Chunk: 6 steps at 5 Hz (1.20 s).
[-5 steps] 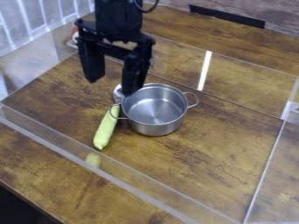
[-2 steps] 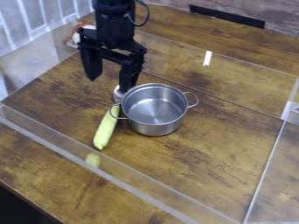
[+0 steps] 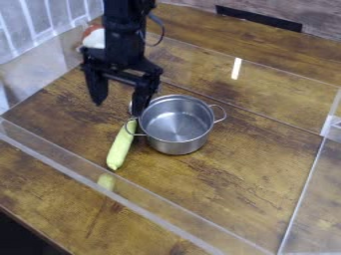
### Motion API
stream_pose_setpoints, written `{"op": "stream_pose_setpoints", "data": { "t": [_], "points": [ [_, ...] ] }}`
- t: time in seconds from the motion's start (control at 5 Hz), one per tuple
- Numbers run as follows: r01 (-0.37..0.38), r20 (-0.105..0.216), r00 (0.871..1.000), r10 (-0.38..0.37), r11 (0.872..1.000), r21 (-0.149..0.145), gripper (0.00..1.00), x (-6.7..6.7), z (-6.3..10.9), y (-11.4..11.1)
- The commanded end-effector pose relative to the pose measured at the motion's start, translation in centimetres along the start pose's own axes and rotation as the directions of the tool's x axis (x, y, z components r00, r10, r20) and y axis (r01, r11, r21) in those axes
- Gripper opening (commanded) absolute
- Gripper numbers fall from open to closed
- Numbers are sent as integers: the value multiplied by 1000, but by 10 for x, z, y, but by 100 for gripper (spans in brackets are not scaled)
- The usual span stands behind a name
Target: Move the green spoon to the right
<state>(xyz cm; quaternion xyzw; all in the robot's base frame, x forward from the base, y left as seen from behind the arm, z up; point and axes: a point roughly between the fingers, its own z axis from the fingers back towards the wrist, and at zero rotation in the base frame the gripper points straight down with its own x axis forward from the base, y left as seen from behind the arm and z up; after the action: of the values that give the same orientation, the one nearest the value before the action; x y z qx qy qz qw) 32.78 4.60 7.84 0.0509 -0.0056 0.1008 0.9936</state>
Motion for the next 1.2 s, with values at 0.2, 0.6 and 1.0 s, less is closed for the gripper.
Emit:
{"op": "stream_pose_setpoints", "data": {
  "t": [0.2,0.6,1.0],
  "points": [
    [14,164,986,-11,1000,-23,100,9,43,14],
    [87,191,978,-83,996,-14,100,23,33,14],
    [40,191,981,-40,999,6,100,30,23,11]
  ]
}}
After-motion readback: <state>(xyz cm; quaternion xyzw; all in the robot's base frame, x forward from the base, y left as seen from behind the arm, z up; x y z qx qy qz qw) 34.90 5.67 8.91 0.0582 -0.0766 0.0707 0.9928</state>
